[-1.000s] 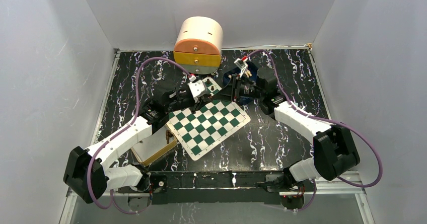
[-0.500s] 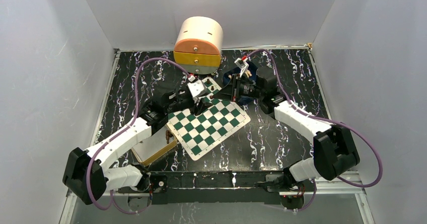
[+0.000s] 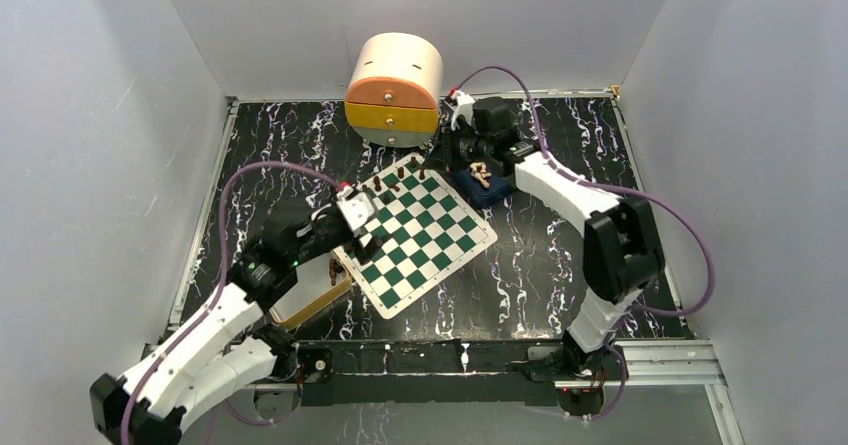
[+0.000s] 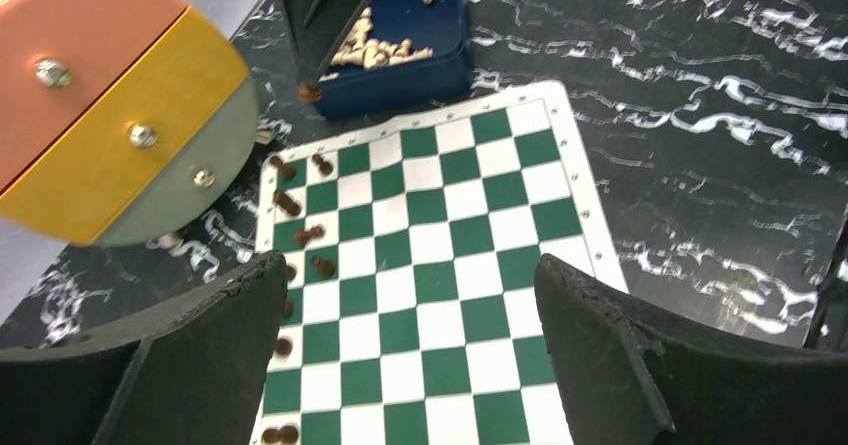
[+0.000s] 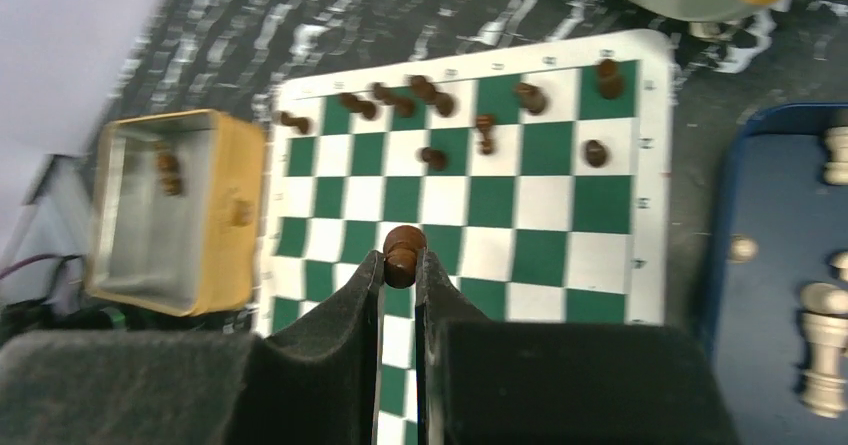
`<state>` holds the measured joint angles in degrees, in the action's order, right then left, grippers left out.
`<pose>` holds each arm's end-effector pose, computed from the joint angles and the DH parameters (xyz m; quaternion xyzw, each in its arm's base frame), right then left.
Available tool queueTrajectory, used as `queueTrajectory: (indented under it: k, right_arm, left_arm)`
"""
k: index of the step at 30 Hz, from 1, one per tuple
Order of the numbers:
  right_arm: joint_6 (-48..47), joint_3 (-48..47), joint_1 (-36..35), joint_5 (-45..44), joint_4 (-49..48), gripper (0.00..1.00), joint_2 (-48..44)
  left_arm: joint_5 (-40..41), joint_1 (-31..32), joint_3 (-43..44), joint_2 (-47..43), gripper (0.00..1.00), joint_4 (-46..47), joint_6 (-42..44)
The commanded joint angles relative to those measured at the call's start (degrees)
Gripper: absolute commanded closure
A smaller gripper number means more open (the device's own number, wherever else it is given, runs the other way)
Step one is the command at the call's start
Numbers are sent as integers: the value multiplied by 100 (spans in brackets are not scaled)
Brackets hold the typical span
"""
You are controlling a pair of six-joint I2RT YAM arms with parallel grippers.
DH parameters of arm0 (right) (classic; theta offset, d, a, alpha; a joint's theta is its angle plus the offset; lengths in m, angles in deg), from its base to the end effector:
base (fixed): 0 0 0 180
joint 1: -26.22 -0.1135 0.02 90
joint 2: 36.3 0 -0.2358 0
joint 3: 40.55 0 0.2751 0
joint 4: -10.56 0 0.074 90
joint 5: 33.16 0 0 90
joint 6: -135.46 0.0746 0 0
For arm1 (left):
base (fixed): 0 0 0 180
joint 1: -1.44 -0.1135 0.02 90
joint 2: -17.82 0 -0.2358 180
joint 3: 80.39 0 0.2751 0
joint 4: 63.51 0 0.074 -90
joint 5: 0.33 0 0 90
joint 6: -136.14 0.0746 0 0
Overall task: Set up the chess pieces on the board
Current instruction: Place the chess piece on the chessboard.
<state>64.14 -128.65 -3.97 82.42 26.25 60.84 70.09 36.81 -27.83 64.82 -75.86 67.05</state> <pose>0.3722 0.2538 0.2451 -0.2011 0.8051 0.3873 0.4017 0.2108 -0.1803 0.2955 0.4471 0.5965 -0.2085 0.6331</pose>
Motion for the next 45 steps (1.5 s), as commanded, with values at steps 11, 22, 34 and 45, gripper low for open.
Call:
queueTrajectory:
  k: [11, 22, 34, 45]
  right_arm:
    - [-1607, -2797, -718, -2333, 1946, 89, 2434]
    - [-1701, -3760, -910, -2528, 2242, 88, 3461]
    - [-1720, -4048, -973, -2863, 2542, 86, 3722]
    - [-1685, -4071, -1006, -2813, 2574, 81, 3825]
  left_arm:
    - [1152, 14, -1035, -2181, 9, -365, 907]
    - [1667, 13, -973, -2489, 9, -513, 991]
    - [1844, 9, -993, -2631, 9, -478, 1029]
    - [1850, 13, -991, -2650, 9, -499, 1019]
